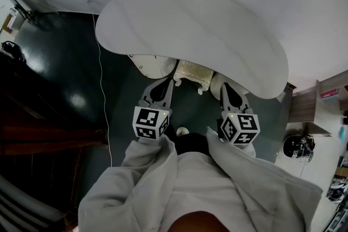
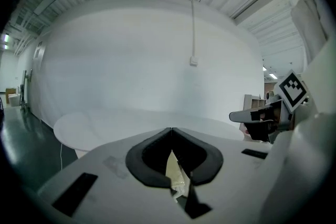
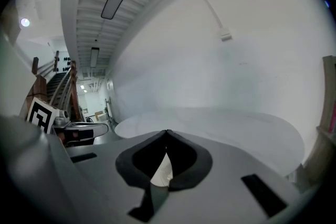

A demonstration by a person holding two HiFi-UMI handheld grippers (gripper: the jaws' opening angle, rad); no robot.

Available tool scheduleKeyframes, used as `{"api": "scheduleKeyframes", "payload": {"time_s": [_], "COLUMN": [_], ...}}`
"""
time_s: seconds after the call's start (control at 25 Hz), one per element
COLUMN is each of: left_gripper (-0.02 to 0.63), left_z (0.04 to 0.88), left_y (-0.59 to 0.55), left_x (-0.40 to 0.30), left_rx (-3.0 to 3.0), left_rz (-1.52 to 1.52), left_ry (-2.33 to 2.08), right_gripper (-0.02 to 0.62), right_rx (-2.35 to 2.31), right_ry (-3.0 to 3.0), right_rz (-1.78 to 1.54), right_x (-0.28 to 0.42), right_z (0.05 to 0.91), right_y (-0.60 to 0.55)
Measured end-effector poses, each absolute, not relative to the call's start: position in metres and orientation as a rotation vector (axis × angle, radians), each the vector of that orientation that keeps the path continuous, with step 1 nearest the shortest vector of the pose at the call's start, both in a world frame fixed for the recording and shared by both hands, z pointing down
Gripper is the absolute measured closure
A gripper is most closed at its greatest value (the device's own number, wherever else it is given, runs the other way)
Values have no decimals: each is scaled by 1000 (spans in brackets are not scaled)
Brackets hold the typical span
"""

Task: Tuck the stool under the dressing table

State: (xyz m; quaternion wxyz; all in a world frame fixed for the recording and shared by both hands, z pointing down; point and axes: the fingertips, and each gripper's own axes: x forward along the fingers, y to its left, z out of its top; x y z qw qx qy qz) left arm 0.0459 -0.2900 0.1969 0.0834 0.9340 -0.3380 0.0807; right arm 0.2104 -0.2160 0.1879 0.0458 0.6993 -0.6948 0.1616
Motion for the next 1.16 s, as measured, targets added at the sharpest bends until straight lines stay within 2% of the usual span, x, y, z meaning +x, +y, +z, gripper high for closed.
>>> {"api": "scheduleKeyframes", "payload": {"time_s": [1.16], "left_gripper": [591], "left_z": [201], "left_y": [-291], "left_x": [51], "left_rx": [2813], "left_rz": [273], "left_ry": [-944], "right_gripper": [545], "right_rx": [2156], "right_ry": [-2090], "right_rz": [517], "right_x": [200], "right_z": [190], "right_y": [-219]}}
